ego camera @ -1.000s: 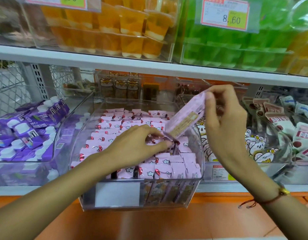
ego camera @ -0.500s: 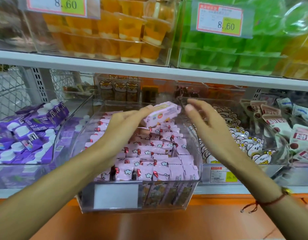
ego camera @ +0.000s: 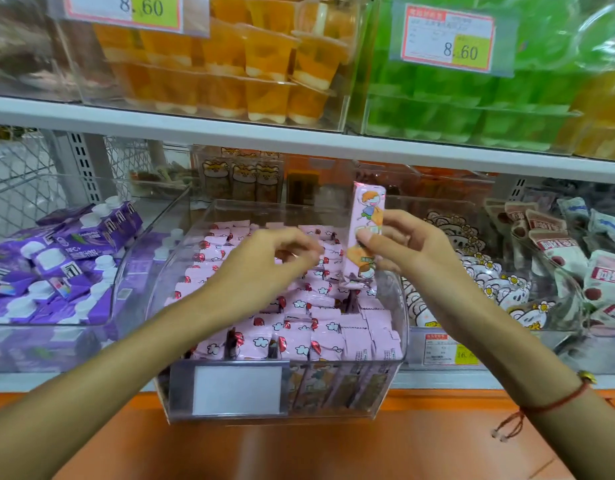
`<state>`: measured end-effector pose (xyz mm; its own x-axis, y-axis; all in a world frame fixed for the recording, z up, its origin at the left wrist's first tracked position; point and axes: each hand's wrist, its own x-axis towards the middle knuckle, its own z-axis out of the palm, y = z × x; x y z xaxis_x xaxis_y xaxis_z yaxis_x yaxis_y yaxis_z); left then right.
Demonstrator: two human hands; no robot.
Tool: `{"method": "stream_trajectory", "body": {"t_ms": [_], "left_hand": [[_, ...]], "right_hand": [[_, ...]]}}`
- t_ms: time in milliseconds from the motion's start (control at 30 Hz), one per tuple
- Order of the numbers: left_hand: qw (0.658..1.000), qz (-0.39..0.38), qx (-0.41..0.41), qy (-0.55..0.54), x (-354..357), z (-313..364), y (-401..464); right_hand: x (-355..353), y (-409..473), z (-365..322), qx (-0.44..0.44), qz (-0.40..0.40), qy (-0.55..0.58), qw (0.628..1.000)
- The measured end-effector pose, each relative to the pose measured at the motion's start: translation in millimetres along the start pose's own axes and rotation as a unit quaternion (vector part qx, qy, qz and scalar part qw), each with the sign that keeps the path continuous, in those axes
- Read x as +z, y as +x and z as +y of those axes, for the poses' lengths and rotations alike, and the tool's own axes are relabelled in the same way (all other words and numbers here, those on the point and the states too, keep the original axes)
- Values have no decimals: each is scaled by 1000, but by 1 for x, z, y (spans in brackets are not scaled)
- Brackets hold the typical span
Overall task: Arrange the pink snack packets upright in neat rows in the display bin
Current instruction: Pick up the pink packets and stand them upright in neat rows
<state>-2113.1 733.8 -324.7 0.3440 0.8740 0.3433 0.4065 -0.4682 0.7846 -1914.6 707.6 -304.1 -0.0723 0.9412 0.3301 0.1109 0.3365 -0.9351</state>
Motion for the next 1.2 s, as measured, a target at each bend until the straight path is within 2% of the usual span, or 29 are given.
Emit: {"method": "stream_trajectory", "body": {"t_ms": [133,233,300,400,467,600,700,767,833,900,1033,1100,1200], "left_hand": [[984,-125,10,123,-1,-12,-4],[958,-157,33,238,0,-16,-7],[955,-151,29,255,-2,-15,-6],[955,-148,8,257,-2,-11,-5],[953,-150,-4,263,-2,-10,-4],[956,-145,-19,256,-3,-7,-4],[956,-134,-23,261,-2,-6,-5],[956,-130,-22,261,-1,-6,-5],[956,-128,-19,264,-1,-6,-4],[956,-126,-15,265,-2,-6,-4],[953,-121,-1,277,-2,-5,-5],[953,-103,25,285,0,-4,-7],[963,-46,66,258,2,3,-13]], "right_hand": [[-2,0,3,32,-7,38,999],[-3,-1,5,4,-5,9,1000],[2,-3,8,-43,-2,-97,994],[10,-7,16,-113,-25,-308,944],[13,-8,19,-124,-55,-381,915],[-3,-4,10,-162,-42,-490,856],[-11,-5,4,-148,-110,-531,827],[-4,-6,8,-155,-153,-565,795],[3,-5,9,-160,-150,-593,775],[6,-1,8,-143,-151,-602,771],[7,1,12,-141,-196,-631,737],[9,-3,16,-142,-196,-630,738],[4,-6,10,-144,-176,-598,769]]}}
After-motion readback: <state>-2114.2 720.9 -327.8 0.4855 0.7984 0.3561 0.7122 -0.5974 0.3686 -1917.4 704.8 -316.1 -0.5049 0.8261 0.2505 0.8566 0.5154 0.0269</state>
